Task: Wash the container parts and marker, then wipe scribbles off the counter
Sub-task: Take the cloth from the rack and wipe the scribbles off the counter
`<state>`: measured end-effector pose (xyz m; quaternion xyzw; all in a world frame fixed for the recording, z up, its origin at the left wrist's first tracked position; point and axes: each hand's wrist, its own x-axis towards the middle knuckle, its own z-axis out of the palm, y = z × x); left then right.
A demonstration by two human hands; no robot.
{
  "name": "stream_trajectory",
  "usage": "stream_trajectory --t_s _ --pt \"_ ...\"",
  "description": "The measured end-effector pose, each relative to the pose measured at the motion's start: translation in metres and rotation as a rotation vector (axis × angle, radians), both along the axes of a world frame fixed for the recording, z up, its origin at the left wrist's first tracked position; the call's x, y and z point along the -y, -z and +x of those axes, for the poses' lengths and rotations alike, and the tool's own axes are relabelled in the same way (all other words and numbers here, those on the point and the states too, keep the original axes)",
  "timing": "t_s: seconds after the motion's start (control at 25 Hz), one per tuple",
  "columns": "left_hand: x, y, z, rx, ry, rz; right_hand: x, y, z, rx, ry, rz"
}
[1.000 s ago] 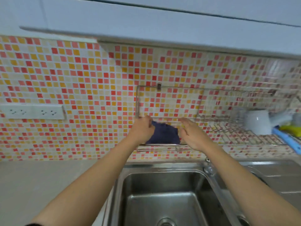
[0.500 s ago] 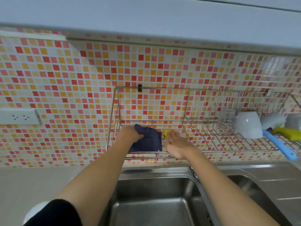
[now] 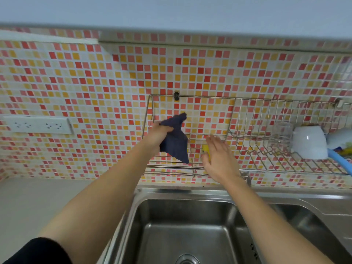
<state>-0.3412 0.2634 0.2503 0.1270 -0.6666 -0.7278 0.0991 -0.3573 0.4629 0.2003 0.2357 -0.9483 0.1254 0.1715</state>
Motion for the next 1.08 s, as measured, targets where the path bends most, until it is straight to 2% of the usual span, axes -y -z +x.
stream_trajectory --t_s 0.12,0.2,0.36,0.48,0.56,0.64,0.68,0.84,0.96,1.0,1.08 --pt "0.034 -0.029 0.053 -0.083 -0.060 0.153 0.029 0.010 0.040 -0.243 -0.202 -0.097" --pt "0.062 -0.037 0.095 -0.094 -0.124 0.180 0.060 0.026 0.075 -0.238 -0.339 -0.151" --pt "0.127 -0.008 0.187 -0.035 -0.223 0.204 0.128 0.081 0.150 -0.032 -0.504 -0.120" --pt "0.179 0.041 0.251 0.140 -0.288 0.171 0.171 0.136 0.191 0.171 -0.517 -0.038" --pt "0.224 0.077 0.294 0.273 -0.412 0.109 0.198 0.173 0.215 0.384 -0.507 -0.004" --pt "0.273 0.109 0.335 0.384 -0.516 -0.038 0.215 0.209 0.235 0.581 -0.464 0.072" --pt "0.297 0.124 0.353 0.420 -0.495 -0.167 0.221 0.225 0.244 0.625 -0.418 0.113" --pt "0.343 0.192 0.400 0.622 -0.227 -0.768 0.240 0.261 0.269 0.679 -0.236 0.140" --pt "0.333 0.264 0.430 0.919 0.109 -0.890 0.251 0.272 0.276 0.642 -0.139 0.101" --pt "0.328 0.283 0.439 0.948 0.134 -0.943 0.252 0.275 0.278 0.634 -0.120 0.092" --pt "0.325 0.299 0.445 0.864 0.031 -1.041 0.251 0.282 0.280 0.597 -0.108 0.087"
